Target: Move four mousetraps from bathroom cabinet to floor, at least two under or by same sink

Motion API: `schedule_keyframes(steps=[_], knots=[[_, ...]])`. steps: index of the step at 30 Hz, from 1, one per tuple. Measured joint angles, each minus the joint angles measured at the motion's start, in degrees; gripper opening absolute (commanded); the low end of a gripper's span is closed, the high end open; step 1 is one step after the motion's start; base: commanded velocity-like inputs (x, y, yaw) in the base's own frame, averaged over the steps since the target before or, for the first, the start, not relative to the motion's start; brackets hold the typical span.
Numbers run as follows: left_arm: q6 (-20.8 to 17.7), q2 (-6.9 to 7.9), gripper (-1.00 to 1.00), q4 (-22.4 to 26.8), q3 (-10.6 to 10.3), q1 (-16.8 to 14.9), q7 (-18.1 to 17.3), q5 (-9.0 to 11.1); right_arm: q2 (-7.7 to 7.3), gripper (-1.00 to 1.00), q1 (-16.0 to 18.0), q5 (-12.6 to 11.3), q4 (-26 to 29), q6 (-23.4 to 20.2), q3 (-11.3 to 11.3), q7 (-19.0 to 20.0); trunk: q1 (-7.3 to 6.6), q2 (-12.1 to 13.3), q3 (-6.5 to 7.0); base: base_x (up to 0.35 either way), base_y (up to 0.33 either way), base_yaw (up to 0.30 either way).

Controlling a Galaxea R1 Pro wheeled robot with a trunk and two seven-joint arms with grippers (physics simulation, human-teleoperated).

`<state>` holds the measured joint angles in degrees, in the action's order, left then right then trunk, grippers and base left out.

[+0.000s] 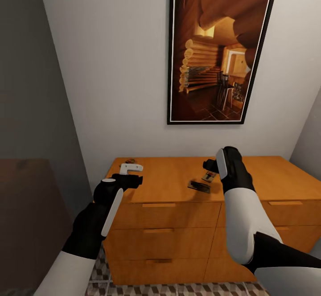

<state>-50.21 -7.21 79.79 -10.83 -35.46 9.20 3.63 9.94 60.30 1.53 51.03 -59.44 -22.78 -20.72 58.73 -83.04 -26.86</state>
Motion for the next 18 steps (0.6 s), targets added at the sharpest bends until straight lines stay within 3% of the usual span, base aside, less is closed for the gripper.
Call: schedule_keyframes(steps=[3,14,18], knots=[[0.05,0.00,1.00,-0.55,0.00,0.00,-0.07,0.01,0.01,1.00,0.01,-2.58,-1.04,2.72,-0.01,-2.86,0.00,0.00,0.00,0.000,0.000,0.000],[0.37,-0.02,1.00,-1.61,0.00,0.01,-0.24,0.10,0.02,1.00,0.13,-12.38,-1.78,6.18,0.22,-14.12,0.00,0.00,0.00,0.000,0.000,0.000],[0.41,-0.06,1.00,-1.68,-0.05,0.00,-0.29,0.10,0.02,1.00,0.49,-13.57,-1.84,7.54,1.56,-16.05,0.00,0.00,0.00,0.000,0.000,0.000]])
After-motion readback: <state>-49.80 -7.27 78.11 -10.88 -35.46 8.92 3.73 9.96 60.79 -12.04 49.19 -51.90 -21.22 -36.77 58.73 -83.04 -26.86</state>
